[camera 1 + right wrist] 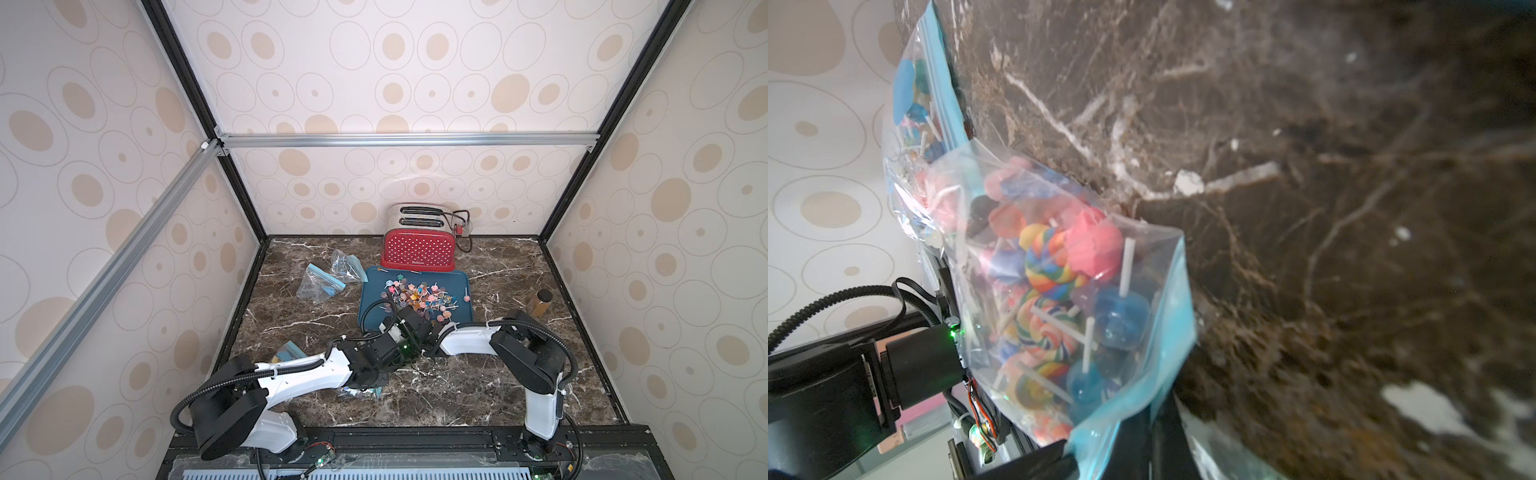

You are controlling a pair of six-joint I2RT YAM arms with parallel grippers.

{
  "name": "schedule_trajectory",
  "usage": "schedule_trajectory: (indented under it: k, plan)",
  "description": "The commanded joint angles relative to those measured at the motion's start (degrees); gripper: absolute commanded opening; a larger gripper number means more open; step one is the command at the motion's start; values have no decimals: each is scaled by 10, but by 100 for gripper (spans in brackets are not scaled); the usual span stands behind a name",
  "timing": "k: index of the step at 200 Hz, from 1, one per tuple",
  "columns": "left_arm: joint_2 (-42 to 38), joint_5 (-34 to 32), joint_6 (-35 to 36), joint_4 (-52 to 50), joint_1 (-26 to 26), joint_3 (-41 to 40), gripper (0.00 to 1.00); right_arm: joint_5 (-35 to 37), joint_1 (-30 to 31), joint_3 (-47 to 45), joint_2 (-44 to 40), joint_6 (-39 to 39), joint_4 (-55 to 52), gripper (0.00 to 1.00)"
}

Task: Pour candies out of the ziploc bag
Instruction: Open the ziploc bag at the center of the board.

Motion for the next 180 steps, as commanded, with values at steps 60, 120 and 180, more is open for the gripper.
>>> schedule_trajectory:
  k: [60,120,180]
  plan:
    - [24,-25,2,-13,9,31,7,8,10,-30,-40,-3,3,0]
    - [31,-19,9,7,15,40,9,10,15,-41,-63,-4,2,0]
    - [50,-12,16,11,19,47,13,15,21,-46,-74,-3,2,0]
